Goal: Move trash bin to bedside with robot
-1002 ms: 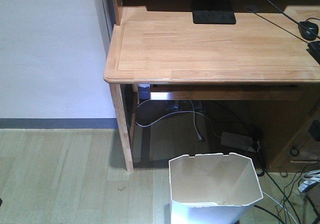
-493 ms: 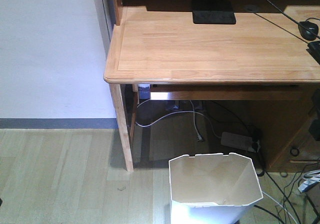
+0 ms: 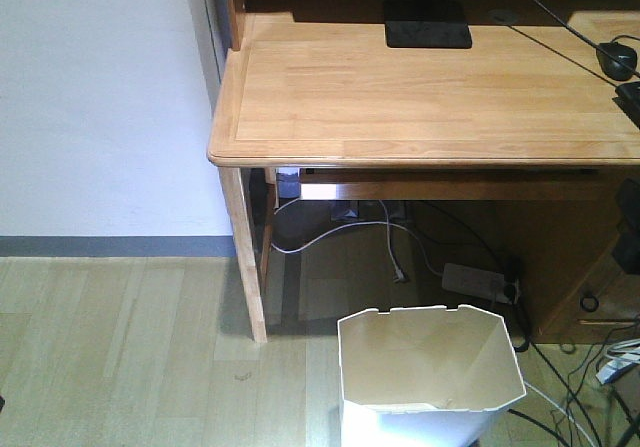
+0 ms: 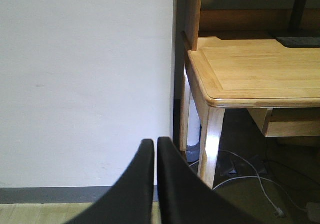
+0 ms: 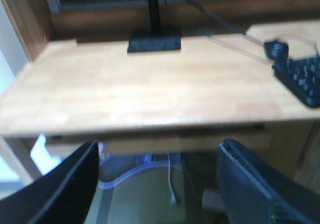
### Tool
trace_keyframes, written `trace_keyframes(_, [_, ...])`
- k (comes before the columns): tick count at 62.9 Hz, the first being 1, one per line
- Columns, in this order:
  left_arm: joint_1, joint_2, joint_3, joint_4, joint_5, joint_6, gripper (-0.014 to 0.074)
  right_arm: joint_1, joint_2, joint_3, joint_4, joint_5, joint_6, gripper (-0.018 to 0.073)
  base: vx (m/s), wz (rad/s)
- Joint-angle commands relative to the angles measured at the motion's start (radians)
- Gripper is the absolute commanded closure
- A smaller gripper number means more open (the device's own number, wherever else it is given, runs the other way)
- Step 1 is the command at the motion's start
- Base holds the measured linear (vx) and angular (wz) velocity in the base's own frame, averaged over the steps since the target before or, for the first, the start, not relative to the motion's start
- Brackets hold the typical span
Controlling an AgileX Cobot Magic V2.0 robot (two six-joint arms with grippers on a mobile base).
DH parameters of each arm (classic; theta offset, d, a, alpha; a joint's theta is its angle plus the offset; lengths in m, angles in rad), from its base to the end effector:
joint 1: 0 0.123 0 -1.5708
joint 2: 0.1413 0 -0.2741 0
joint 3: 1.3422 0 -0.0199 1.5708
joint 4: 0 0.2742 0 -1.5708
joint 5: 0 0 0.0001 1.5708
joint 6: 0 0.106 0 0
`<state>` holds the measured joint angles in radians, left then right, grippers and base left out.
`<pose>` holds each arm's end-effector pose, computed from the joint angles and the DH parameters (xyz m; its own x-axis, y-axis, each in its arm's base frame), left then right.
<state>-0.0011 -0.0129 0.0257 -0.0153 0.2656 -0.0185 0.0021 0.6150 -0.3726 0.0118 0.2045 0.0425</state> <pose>0.1042 -0.0005 0.1781 -0.1900 -0.0331 -0.9812 -0.0013 0.9994 -0.0334 0.1738 0.0006 0.2510 -0.3516 0.0533 -0.9346 0.0147 0.9986 0.0514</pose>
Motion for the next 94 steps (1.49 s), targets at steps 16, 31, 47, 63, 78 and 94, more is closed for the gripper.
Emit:
trace_keyframes(16, [-0.002, -0.014, 0.019, -0.003, -0.069, -0.004, 0.0603, 0.001, 0.286, -0.207, 0.027, 0.176, -0.020, 0.0062, 0.00, 0.00])
trace_keyframes(31, [-0.002, -0.014, 0.019, -0.003, -0.069, -0.004, 0.0603, -0.001, 0.501, -0.311, 0.057, 0.296, -0.112, 0.0068, 0.00, 0.00])
trace_keyframes(47, [-0.002, -0.014, 0.019, -0.003, -0.069, -0.004, 0.0603, -0.002, 0.725, -0.382, 0.096, 0.307, -0.197, 0.0069, 0.00, 0.00])
trace_keyframes(63, [-0.002, -0.014, 0.019, -0.003, -0.069, -0.004, 0.0603, -0.075, 0.952, -0.453, 0.113, 0.316, -0.287, 0.0069, 0.00, 0.00])
trace_keyframes(78, [-0.002, -0.014, 0.019, -0.003, -0.069, -0.004, 0.0603, -0.162, 1.130, -0.458, 0.153, 0.248, -0.440, 0.0069, 0.00, 0.00])
trace_keyframes(94, [-0.002, -0.014, 0.019, -0.003, -0.069, -0.004, 0.0603, -0.161, 1.356, -0.458, 0.245, 0.072, -0.548, 0.0069, 0.00, 0.00])
